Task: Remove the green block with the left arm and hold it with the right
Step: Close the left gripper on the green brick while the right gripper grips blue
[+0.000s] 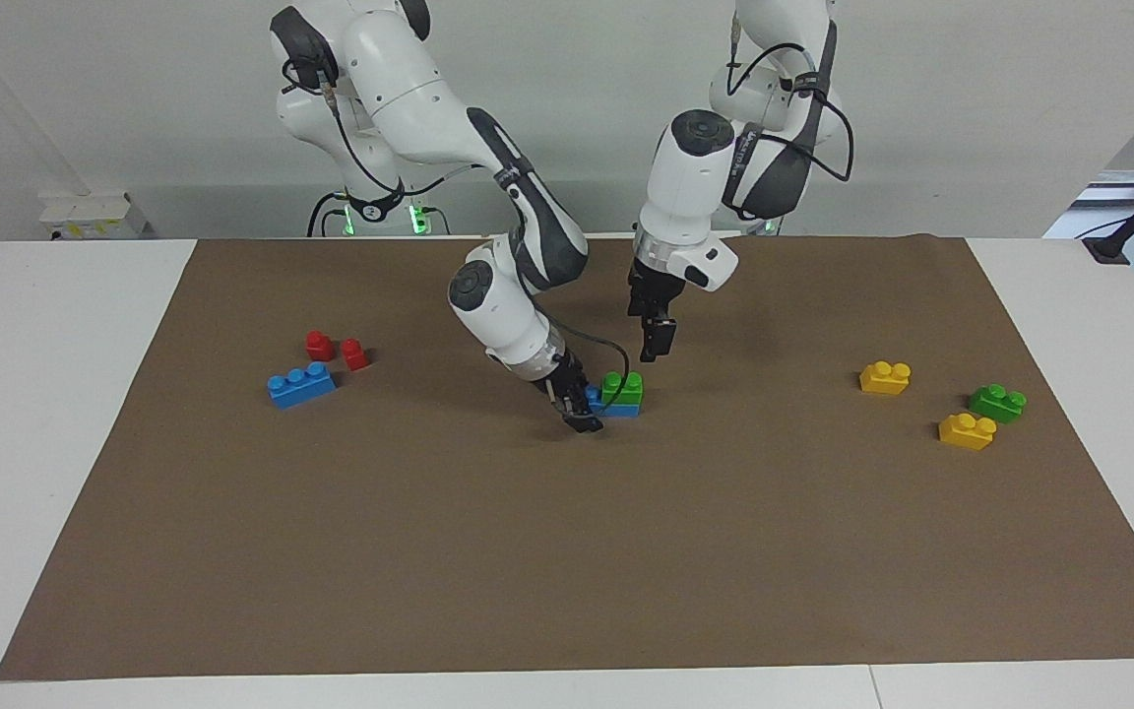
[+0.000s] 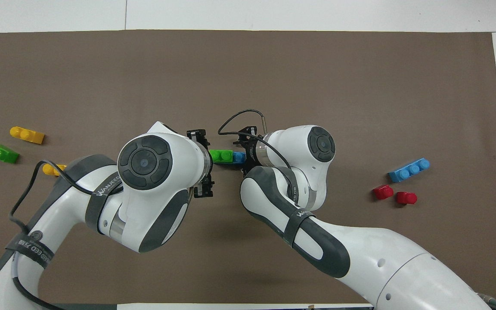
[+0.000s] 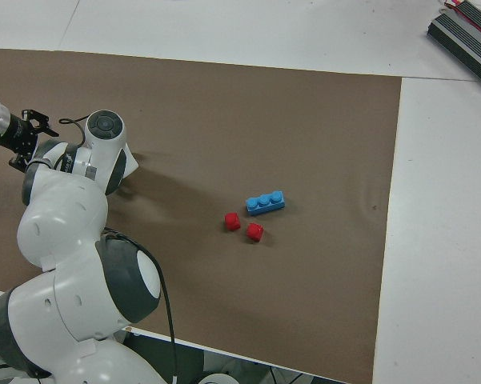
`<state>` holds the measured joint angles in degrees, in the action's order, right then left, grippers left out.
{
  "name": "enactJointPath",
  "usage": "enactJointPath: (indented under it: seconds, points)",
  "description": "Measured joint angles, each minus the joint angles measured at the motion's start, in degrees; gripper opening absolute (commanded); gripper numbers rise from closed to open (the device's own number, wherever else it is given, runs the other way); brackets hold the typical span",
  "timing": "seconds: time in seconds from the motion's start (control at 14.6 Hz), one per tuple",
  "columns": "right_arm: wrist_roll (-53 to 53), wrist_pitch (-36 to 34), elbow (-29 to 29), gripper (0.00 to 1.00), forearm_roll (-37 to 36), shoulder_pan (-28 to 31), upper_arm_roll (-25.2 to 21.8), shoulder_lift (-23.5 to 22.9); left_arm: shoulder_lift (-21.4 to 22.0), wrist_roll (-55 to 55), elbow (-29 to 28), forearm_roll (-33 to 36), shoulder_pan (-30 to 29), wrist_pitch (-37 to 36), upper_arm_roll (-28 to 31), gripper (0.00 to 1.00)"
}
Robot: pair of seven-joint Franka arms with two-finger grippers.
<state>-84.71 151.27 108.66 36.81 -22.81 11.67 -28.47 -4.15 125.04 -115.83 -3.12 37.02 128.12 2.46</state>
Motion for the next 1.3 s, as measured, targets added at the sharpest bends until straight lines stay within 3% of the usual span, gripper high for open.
enactJointPath:
  seconds: [0.21, 0.27, 0.41, 1.3]
  points:
    - [-0.49, 0.00, 0.14, 0.49, 0.06, 0.02, -0.01, 0.00, -1.94, 0.44, -0.01, 0.06, -0.15, 2.89, 0.16, 1.00]
    - [-0.89, 0.05, 0.16, 0.38, 0.14, 0.04, -0.02, 0.00, -2.30, 0.48, -0.02, 0.08, -0.22, 3.44, 0.18, 1.00]
    - [-1.79, 1.42, 0.28, 0.03, 0.97, 0.19, -0.16, -0.03, -2.90, 0.51, -0.08, 0.11, -0.32, 4.25, 0.19, 1.00]
    - [-1.79, 4.09, 0.45, 0.00, 2.33, 0.73, -0.27, -0.24, -6.44, 1.17, -0.53, 1.26, -0.33, 9.84, 0.15, 1.00]
